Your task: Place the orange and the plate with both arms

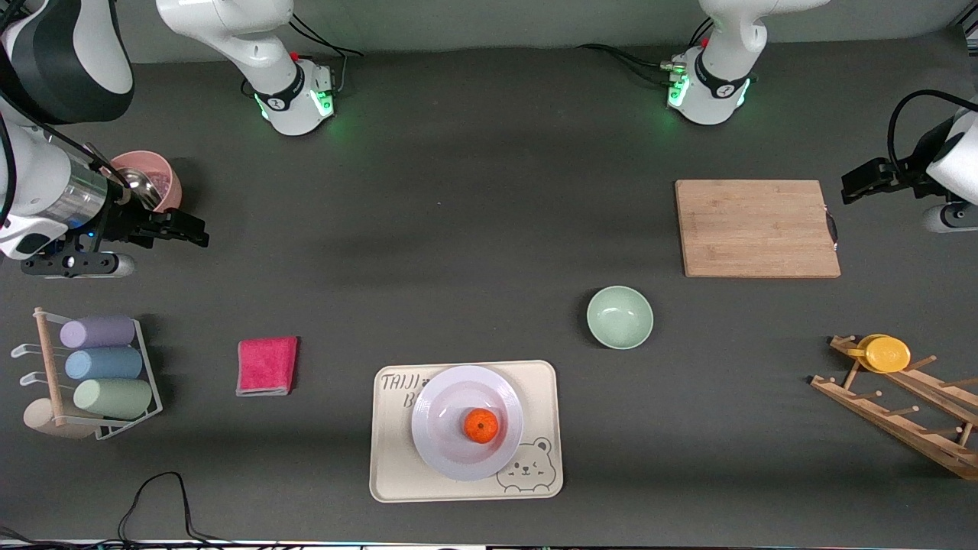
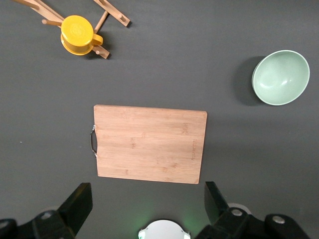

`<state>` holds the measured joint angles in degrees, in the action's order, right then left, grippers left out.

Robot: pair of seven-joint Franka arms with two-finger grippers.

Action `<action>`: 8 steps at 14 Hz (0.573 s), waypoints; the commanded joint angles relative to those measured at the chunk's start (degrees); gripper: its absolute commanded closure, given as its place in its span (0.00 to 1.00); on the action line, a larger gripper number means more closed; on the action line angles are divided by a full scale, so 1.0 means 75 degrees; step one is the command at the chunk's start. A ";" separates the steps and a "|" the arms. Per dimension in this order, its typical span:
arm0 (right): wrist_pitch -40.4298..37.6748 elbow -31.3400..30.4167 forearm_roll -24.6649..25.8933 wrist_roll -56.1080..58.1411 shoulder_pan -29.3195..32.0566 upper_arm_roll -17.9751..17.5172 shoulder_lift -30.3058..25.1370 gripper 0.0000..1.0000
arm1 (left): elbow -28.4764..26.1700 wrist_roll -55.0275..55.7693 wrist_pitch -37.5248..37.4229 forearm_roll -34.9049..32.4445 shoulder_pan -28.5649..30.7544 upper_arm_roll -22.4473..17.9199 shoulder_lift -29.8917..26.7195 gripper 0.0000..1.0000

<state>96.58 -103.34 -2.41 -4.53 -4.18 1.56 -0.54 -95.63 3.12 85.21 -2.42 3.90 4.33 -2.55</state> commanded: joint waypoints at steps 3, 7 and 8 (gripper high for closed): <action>0.0071 -0.0308 0.0204 -0.0392 -0.0063 0.0003 -0.0139 0.00 | 0.0071 0.0042 0.0030 0.0100 0.0018 0.0009 0.0000 0.00; 0.0165 -0.0319 0.0204 -0.0404 -0.0052 0.0014 -0.0151 0.00 | 0.0259 0.0088 -0.0041 0.0089 0.0135 0.0335 0.0141 0.00; 0.0153 -0.0319 0.0204 -0.0392 -0.0052 0.0189 -0.0151 0.00 | 0.0294 0.0123 -0.0122 0.0077 0.0124 0.0360 0.0141 0.00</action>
<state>96.94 -104.81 -2.27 -5.82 -4.19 1.67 -0.53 -95.29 3.14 85.21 -2.23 3.99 5.47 -2.23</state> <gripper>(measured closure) 0.000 0.000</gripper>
